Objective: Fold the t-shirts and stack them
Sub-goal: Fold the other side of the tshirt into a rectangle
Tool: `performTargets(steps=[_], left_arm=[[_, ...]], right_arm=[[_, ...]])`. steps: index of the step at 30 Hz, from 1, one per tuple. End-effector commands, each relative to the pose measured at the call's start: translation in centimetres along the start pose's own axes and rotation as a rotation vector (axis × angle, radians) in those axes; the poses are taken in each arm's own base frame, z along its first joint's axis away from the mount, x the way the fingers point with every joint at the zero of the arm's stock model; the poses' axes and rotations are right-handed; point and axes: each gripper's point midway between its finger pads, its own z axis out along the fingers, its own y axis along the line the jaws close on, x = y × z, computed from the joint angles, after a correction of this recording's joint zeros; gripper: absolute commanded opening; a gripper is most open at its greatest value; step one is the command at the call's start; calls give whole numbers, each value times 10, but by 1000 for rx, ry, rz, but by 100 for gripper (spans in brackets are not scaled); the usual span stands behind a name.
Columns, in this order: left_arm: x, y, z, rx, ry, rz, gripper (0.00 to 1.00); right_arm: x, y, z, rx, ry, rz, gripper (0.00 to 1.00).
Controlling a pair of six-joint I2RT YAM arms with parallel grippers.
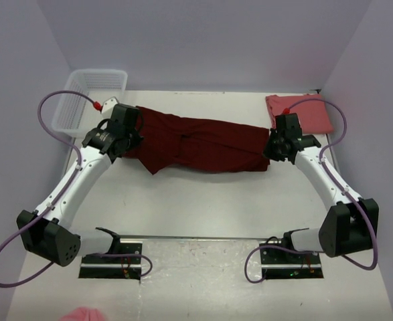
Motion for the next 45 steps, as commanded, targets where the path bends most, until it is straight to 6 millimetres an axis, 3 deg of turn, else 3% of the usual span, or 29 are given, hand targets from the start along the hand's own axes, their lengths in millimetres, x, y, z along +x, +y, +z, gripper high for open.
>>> performTargets(steps=[1,11,19,34,45], left_arm=[[-33,-18,4,28,-75,24,0],[-56,-39,48,2,-79,64,0],[-78,-51,67,0,-96,76,0],[-92,-76,105,8,-79,89,0],[-90,-79,150,-22,-43,80,0]], right_arm=[[-28,1,-4,17,-48,2,0],[-46,7,24,34,8,5,0],[-57,5,34,50,13,13,0],[-67,3,60,65,68,29,0],[-74,7,88,67,109,29,0]])
